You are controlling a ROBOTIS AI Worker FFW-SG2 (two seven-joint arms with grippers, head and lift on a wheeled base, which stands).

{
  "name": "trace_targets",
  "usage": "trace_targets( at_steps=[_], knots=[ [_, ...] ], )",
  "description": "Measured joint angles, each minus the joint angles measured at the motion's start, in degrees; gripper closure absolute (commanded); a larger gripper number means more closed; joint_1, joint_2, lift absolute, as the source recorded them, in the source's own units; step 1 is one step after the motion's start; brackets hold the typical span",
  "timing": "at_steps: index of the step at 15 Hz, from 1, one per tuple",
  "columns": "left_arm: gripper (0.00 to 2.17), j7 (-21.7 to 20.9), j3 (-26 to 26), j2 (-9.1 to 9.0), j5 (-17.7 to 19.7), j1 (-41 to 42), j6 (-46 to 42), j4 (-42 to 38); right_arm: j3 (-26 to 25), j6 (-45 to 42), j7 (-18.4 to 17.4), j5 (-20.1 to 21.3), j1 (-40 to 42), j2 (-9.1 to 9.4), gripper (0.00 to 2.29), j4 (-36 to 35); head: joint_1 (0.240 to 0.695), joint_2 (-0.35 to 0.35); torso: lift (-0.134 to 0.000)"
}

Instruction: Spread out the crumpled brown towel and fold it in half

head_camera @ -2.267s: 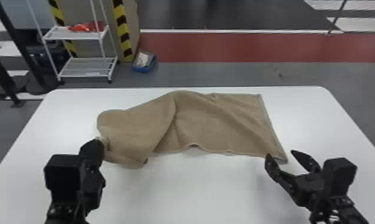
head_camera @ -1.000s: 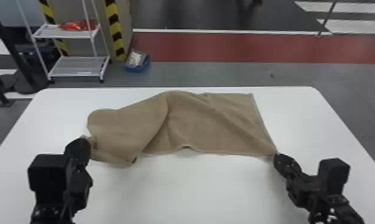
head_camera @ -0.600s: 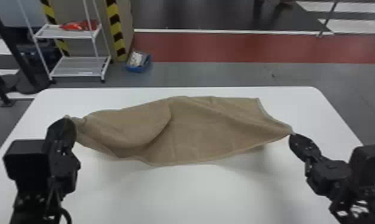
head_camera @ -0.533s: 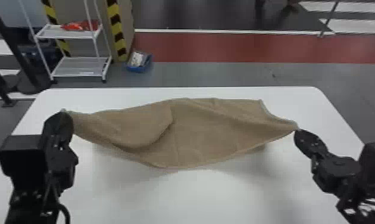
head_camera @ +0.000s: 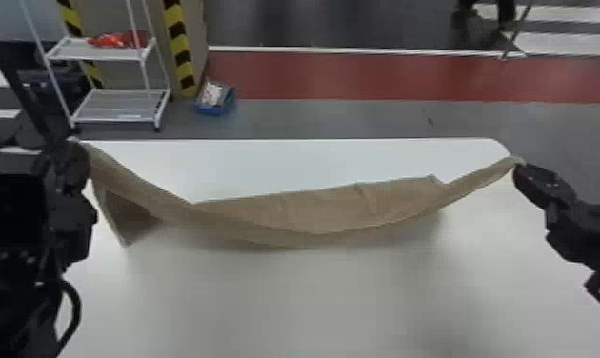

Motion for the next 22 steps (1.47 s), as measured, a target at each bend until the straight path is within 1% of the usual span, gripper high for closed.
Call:
trace_targets(
  at_steps=[1, 3, 4, 6, 8, 9, 10, 12, 13, 14, 15, 16, 17, 18, 20, 21, 22],
  knots=[
    [1.42, -0.2, -0.4, -0.03, 0.6, -3.3, 0.3, 2.8, 0.2, 0.3, 0.3, 0.6, -2.8, -0.03, 1.65, 2.7, 0.675, -0.074, -0.123],
    [1.42, -0.6, -0.7, -0.11, 2.1, -9.8, -0.1, 9.8, 1.5, -0.1, 0.3, 2.9, -8.7, -0.04, 1.65, 8.4, 0.656, -0.068, -0.123],
    [1.42, -0.6, -1.0, -0.12, 3.1, -13.6, -1.9, 14.5, 2.4, -1.0, 0.2, 4.1, -12.3, -0.13, 1.65, 12.0, 0.625, -0.056, -0.123],
    [1.42, -0.7, -1.6, -0.07, 5.0, -20.8, -8.2, 24.3, 4.0, -5.1, 0.2, 6.4, -18.7, -0.74, 1.65, 19.1, 0.584, -0.046, -0.123],
    [1.42, -0.7, -2.7, 0.02, 6.4, -27.0, -15.2, 32.9, 4.9, -10.3, -0.5, 7.8, -23.2, -1.14, 1.65, 24.3, 0.54, -0.042, -0.123],
    [1.42, -1.4, -3.2, 0.03, 7.4, -29.8, -18.6, 36.5, 5.1, -13.1, -0.9, 8.1, -25.0, -1.2, 1.65, 26.5, 0.5, -0.043, -0.123],
    [1.42, -1.9, -3.3, 0.04, 8.4, -32.3, -22.1, 39.5, 5.2, -16.0, -1.3, 8.4, -26.9, -1.35, 1.65, 28.8, 0.478, -0.044, -0.123],
    [1.42, -2.5, -3.3, 0.04, 9.3, -35.4, -27.4, 42.5, 5.2, -20.9, -1.4, 8.4, -30.2, -2.37, 1.65, 32.6, 0.433, -0.045, -0.123],
    [1.42, -3.4, -3.1, 0.32, 9.8, -35.3, -28.6, 42.0, 5.3, -22.6, -0.9, 8.0, -30.8, -3.27, 1.65, 33.5, 0.415, -0.049, -0.123],
    [1.42, -4.3, -2.9, 0.92, 10.6, -33.7, -28.7, 40.3, 5.3, -23.2, -0.4, 7.2, -30.1, -4.47, 1.65, 33.4, 0.407, -0.054, -0.123],
    [1.42, -4.6, -2.5, 1.55, 11.2, -30.4, -28.0, 37.5, 5.1, -23.5, 0.2, 5.5, -27.6, -6.12, 1.65, 32.1, 0.43, -0.067, -0.123],
    [1.42, -4.6, -1.8, 1.81, 11.3, -26.0, -27.2, 34.5, 4.7, -23.8, 0.5, 3.7, -23.8, -7.52, 1.65, 30.4, 0.461, -0.074, -0.123],
    [1.42, -4.5, -1.4, 1.85, 11.1, -22.3, -26.6, 32.3, 4.2, -24.4, 0.8, 2.7, -20.1, -8.39, 1.65, 28.9, 0.499, -0.081, -0.123],
    [1.42, -4.5, -1.2, 1.66, 10.3, -18.3, -25.4, 30.2, 3.6, -25.3, 1.4, 1.8, -15.7, -8.96, 1.65, 27.3, 0.533, -0.085, -0.123],
    [1.42, -4.6, -1.9, 0.48, 6.0, -11.3, -22.0, 26.7, 2.1, -27.0, 2.4, 0.4, -7.2, -9.29, 1.65, 24.0, 0.615, -0.101, -0.123],
    [1.42, -4.6, -2.6, 0.06, 4.0, -9.0, -19.6, 25.3, 1.2, -27.4, 3.2, -0.4, -4.0, -9.36, 1.65, 22.8, 0.683, -0.121, -0.123],
    [1.41, -4.7, -3.3, -0.37, 2.0, -6.6, -16.8, 23.9, -0.1, -27.7, 4.2, -1.2, -0.6, -9.41, 1.65, 21.6, 0.695, -0.132, -0.123]
  ],
)
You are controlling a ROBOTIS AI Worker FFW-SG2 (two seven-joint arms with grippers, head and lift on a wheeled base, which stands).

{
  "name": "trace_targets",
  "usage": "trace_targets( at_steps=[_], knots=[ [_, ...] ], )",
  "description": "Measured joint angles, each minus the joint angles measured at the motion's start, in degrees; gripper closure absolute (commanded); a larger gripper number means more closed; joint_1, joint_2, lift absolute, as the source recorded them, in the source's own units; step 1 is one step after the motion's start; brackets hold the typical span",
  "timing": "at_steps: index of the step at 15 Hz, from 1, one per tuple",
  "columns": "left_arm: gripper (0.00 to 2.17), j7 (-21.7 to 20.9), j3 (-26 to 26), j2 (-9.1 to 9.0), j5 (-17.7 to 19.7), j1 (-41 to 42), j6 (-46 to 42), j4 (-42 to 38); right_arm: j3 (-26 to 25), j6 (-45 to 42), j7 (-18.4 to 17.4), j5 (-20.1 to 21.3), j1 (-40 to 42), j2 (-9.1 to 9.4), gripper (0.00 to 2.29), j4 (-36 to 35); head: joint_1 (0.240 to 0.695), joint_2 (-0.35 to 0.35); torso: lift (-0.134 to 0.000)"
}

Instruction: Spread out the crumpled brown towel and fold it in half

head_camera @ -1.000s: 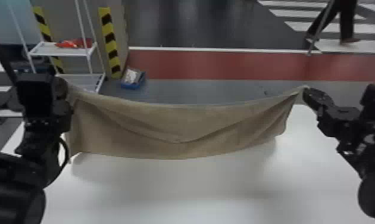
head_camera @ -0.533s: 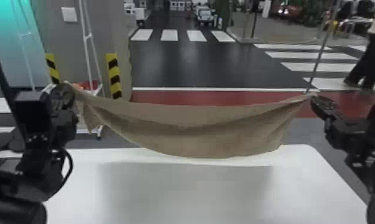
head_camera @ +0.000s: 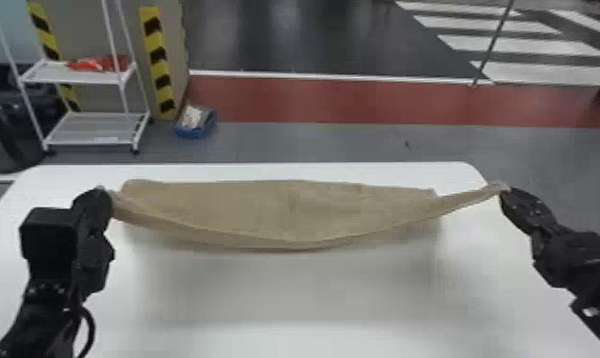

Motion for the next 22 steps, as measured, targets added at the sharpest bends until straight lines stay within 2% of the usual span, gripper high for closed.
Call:
trace_targets(
  at_steps=[3, 5, 10, 14, 17, 20, 22],
  knots=[
    [1.41, 0.4, -0.5, -0.59, -3.0, 6.9, 6.3, -6.0, -4.5, -0.8, 2.4, -3.3, 8.3, 0.0, 1.65, -3.9, 0.695, -0.183, -0.123],
    [1.41, 1.3, -0.3, -0.62, -5.4, 10.9, 14.8, -11.4, -7.3, -1.4, 3.5, -5.0, 12.2, 0.1, 1.65, -6.0, 0.695, -0.195, -0.123],
    [1.42, 3.2, -2.1, -0.48, -10.6, 17.6, 38.9, -22.5, -10.1, -1.3, 4.8, -4.7, 13.6, 0.09, 1.65, -3.2, 0.695, -0.228, -0.123],
    [1.42, 5.2, -2.9, -0.21, -11.6, 19.3, 46.5, -27.8, -9.5, -0.3, 4.4, -2.8, 11.0, 0.07, 1.65, -0.6, 0.695, -0.234, -0.123],
    [1.41, 6.7, -3.6, -0.27, -11.7, 17.2, 47.2, -28.8, -8.0, 2.2, 4.0, -0.4, 7.8, 0.41, 1.65, 0.5, 0.695, -0.218, -0.123],
    [1.41, 6.7, -5.1, -0.88, -11.2, 11.1, 45.9, -25.3, -6.1, 4.6, 3.9, 1.4, 5.3, 0.65, 1.65, 1.4, 0.695, -0.203, -0.123],
    [1.41, 6.1, -6.2, -2.16, -11.3, 6.2, 45.8, -21.8, -4.9, 5.9, 4.1, 2.5, 3.8, 0.67, 1.65, 2.2, 0.695, -0.197, -0.123]
  ],
)
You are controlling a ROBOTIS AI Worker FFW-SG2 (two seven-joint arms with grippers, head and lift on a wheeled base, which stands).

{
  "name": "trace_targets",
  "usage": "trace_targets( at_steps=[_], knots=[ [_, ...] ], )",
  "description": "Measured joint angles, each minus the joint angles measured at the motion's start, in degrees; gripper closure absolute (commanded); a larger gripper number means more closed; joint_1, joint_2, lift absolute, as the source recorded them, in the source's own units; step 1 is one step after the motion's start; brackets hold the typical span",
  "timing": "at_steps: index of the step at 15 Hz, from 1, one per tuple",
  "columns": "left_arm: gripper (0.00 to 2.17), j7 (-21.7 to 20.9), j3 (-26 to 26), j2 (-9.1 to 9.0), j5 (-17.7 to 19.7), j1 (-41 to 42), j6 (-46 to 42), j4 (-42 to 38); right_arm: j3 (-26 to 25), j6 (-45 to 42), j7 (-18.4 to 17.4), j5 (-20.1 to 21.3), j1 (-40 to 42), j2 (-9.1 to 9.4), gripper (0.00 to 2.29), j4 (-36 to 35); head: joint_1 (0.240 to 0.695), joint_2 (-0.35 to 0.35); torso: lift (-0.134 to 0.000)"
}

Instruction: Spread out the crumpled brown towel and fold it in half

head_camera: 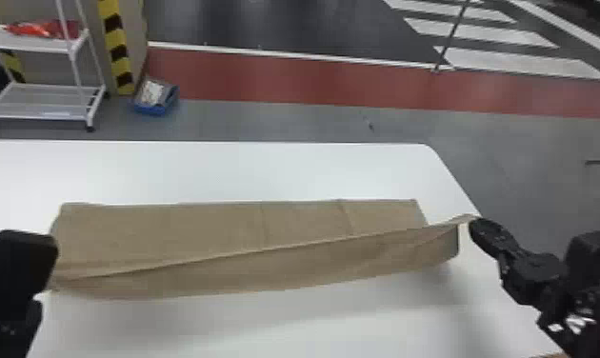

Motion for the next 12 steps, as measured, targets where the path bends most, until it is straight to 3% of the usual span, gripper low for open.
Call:
trace_targets(
  at_steps=[7, 12],
  knots=[
    [1.41, 0.0, -4.4, -3.63, -2.0, -15.9, 0.2, 15.0, 2.7, 3.7, 0.0, 4.6, -6.9, 0.0, 1.65, 2.9, 0.695, -0.183, -0.123],
    [1.41, -0.9, -2.1, -3.82, -1.5, -21.9, 0.0, 22.4, 3.2, 3.9, -0.2, 6.7, -14.1, -0.24, 1.65, 10.1, 0.695, -0.161, -0.123]
  ],
)
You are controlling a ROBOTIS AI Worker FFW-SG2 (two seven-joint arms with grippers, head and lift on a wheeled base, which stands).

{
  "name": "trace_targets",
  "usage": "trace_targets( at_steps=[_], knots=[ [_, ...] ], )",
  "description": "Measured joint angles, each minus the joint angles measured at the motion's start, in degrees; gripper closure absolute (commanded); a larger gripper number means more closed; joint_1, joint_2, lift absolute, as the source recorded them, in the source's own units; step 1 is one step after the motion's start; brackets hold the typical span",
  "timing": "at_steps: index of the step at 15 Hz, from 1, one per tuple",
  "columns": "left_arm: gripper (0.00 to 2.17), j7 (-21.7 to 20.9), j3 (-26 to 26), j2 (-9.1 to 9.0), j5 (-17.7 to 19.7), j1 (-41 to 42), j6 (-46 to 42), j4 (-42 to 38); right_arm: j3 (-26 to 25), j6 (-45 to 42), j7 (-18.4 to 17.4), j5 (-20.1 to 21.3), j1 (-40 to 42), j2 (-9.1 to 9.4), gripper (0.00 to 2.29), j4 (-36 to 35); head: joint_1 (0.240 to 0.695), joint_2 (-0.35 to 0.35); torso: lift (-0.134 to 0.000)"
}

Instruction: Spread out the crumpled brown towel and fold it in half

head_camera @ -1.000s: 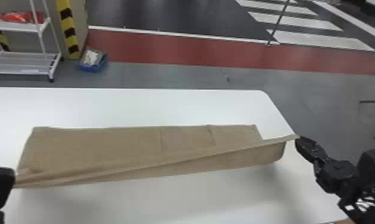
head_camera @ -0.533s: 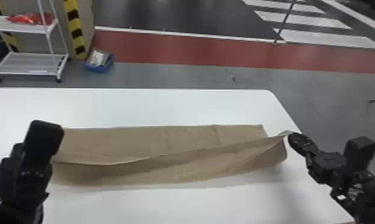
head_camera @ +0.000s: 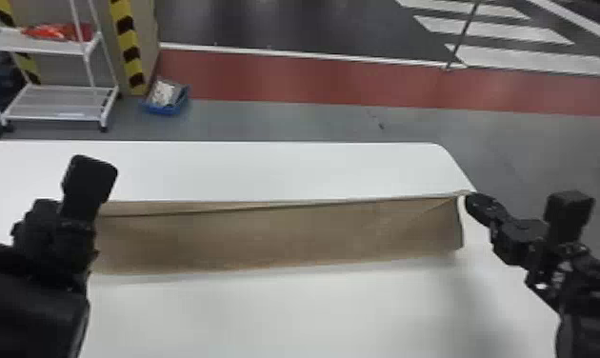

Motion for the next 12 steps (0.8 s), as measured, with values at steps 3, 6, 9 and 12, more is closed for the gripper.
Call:
trace_targets(
  at_steps=[3, 6, 9, 12],
  knots=[
    [1.41, -1.4, 0.8, 0.21, 0.7, -5.0, -1.4, 7.0, 2.1, -1.5, -0.5, 2.2, -4.0, 0.23, 1.65, 5.3, 0.695, -0.135, -0.123],
    [1.39, -2.6, 0.4, 0.17, 0.8, -8.8, -1.8, 12.8, 4.0, -3.8, -1.7, 3.6, -6.3, 0.44, 1.65, 9.3, 0.695, -0.113, -0.123],
    [1.39, -2.5, -0.2, 0.01, 1.2, -10.5, -5.0, 16.6, 5.1, -4.8, -2.0, 4.6, -7.5, 0.76, 1.64, 11.3, 0.695, -0.105, -0.123],
    [1.28, -2.3, -1.1, -0.16, 1.3, -12.3, -9.8, 20.4, 6.2, -4.9, -3.1, 6.2, -8.6, 0.82, 1.64, 12.9, 0.695, -0.107, -0.123]
  ],
)
